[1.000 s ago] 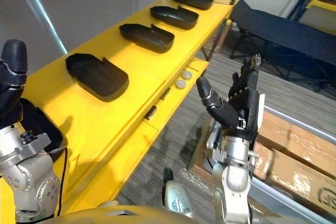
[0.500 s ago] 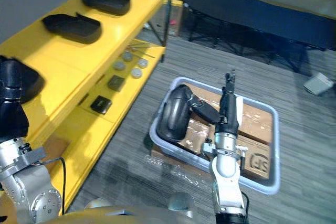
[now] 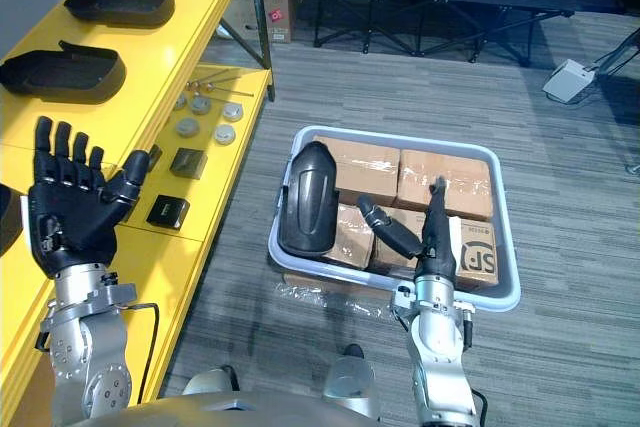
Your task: Walk over and take three plastic housings, then place them on the shelf
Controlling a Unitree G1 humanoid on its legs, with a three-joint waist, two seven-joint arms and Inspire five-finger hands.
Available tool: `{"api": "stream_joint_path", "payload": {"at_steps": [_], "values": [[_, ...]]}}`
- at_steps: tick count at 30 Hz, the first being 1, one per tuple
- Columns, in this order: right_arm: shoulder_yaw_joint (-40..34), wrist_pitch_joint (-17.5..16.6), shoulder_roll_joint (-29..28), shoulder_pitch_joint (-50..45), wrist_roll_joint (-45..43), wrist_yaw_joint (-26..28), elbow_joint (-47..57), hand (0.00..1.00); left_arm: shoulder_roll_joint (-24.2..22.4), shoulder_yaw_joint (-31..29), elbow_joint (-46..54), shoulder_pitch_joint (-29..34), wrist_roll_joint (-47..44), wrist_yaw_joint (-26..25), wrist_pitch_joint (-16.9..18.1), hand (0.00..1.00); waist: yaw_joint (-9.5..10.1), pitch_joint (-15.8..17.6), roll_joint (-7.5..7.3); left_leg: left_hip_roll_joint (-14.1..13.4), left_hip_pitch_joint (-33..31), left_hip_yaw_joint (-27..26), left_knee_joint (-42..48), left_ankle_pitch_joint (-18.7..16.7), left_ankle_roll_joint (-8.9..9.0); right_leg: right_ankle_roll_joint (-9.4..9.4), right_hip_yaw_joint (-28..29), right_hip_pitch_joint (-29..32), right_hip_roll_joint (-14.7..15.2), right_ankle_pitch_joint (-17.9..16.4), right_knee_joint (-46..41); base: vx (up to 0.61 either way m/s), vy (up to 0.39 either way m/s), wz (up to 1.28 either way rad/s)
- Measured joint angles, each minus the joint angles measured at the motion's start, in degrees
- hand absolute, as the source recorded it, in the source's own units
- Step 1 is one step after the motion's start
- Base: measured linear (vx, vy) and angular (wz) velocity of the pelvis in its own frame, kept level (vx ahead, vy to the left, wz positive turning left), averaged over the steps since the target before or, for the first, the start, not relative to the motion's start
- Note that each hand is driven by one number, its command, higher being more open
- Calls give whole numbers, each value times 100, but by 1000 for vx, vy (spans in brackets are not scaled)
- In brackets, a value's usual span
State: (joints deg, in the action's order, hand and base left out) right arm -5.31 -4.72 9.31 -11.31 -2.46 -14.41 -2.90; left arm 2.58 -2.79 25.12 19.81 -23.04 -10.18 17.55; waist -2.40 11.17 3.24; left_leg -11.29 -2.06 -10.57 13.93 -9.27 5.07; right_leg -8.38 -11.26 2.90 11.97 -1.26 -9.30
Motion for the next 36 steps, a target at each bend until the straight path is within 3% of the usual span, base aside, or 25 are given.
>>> {"api": "stream_joint_path", "payload": {"at_steps": [6,10,18,24,25,36], "values": [[-118,314,325,1834,45,-861,-1622,100,311,31,-31,-569,117,95,-22,100,336,649,-28,351,-883,444,424,-23,31,-88,-454,128,263,726,675,-175,139,30],[-152,350,814,3027,52,-1234,-2127,100,463,248,-31,-739,167,82,-83,100,542,1020,22,427,-1444,668,834,-18,9,-102,-707,255,305,821,827,-169,36,30],[-70,319,1733,3890,289,-1269,-3105,100,637,312,-154,-979,180,97,-122,100,636,1343,127,450,-1850,821,1117,-16,-3,-122,-782,428,294,875,840,-75,6,7],[187,846,2178,4565,402,-1303,-4139,100,864,469,-468,-1252,66,120,101,100,731,1414,237,458,-2052,881,1274,-19,-24,-114,-804,522,291,931,836,-42,15,3],[248,980,2269,4689,398,-1245,-4276,0,865,514,-511,-1336,65,107,125,100,768,1445,279,460,-2080,891,1296,-23,-30,-110,-808,535,289,949,836,-47,13,3],[1023,1341,3301,5942,1064,-666,-5808,0,950,712,-974,-1887,8,61,405,100,923,1518,388,477,-2285,958,1269,81,-58,-100,-894,697,289,1010,824,-66,1,3]]}}
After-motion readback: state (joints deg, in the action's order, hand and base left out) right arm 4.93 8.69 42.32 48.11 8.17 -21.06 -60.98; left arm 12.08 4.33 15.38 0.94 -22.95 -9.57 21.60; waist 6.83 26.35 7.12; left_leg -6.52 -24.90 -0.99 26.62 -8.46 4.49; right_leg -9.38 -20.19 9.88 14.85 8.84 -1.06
